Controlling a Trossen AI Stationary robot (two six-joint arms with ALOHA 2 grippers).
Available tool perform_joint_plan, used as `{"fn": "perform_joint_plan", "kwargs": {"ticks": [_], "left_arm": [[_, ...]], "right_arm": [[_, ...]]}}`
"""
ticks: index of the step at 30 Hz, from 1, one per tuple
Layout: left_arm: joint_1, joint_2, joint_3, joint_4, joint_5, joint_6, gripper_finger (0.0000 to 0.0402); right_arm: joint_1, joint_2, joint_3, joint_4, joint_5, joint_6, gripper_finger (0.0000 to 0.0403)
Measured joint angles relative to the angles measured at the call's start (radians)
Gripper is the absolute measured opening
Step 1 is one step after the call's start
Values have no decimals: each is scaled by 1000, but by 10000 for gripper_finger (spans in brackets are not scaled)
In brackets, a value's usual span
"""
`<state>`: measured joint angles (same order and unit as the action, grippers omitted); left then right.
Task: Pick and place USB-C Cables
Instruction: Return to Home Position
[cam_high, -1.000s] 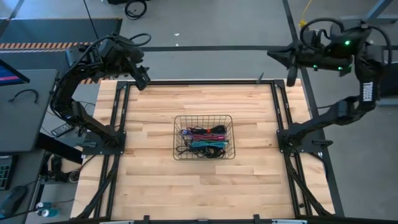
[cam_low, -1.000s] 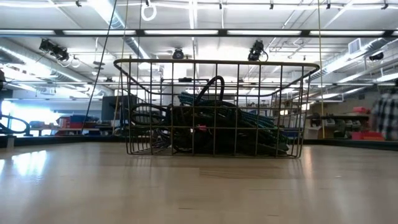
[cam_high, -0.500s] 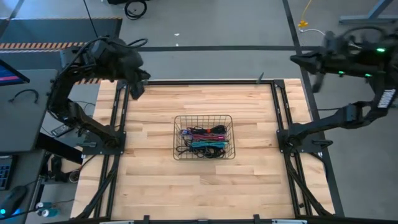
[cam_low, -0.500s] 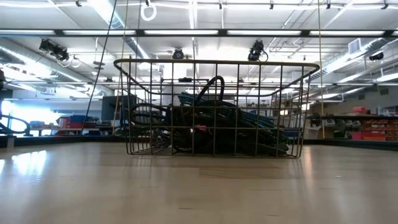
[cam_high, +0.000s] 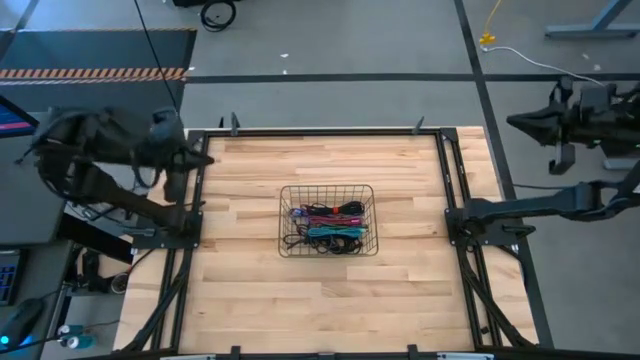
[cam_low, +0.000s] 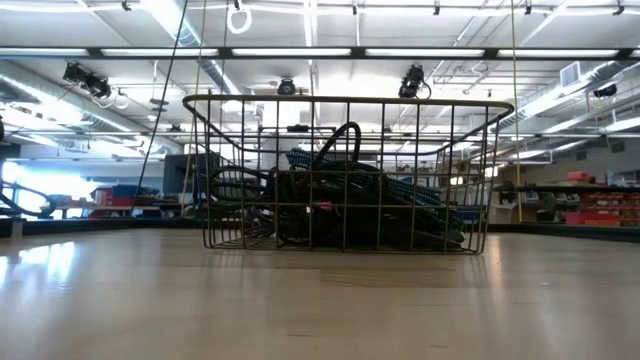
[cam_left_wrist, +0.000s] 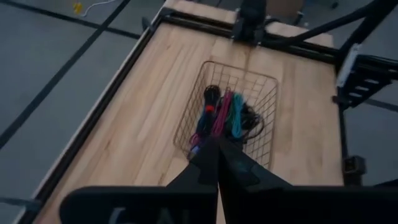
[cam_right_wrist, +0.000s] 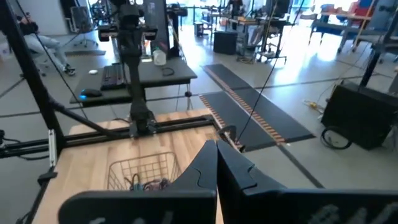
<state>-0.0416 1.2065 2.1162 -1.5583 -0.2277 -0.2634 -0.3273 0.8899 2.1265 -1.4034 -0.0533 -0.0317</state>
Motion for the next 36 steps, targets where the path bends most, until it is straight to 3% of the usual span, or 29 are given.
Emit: {"fn": "perform_joint_plan", "kwargs": {"ticks": [3, 12, 27, 36], "left_arm": [[-109, -83, -192, 105, -83, -68, 1], [-260, -337, -764, 612, -101, -92, 1], [-342, -619, -1447, 1089, -108, -5, 0], [-380, -705, -1809, 1388, -31, -5, 0]], "right_arm": [[-9, -71, -129, 65, -20, 11, 0], [-15, -340, -632, 438, -185, 37, 0], [-15, -621, -1399, 965, -387, 111, 0], [29, -777, -1653, 1105, -391, 98, 0]]}}
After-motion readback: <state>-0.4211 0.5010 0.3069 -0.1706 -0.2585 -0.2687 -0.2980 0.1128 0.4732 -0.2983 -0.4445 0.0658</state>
